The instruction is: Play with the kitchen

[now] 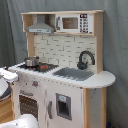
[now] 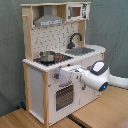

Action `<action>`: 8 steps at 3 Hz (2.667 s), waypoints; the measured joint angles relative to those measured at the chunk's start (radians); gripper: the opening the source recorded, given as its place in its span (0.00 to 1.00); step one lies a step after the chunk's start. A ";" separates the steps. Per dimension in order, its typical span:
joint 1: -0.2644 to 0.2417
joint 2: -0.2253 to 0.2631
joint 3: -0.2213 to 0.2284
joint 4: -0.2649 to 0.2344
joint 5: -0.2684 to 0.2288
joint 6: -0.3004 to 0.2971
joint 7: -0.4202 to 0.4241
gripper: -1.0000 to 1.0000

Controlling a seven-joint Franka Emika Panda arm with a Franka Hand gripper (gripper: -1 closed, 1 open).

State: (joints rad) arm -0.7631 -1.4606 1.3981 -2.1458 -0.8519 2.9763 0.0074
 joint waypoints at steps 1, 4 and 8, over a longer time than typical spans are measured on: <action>0.043 0.025 -0.031 0.014 0.066 -0.050 0.000 1.00; -0.076 0.065 0.108 0.078 0.143 -0.032 -0.148 1.00; -0.188 0.066 0.185 0.152 0.201 -0.017 -0.308 1.00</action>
State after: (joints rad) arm -0.9511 -1.3951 1.5833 -1.9943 -0.6510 2.9588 -0.3005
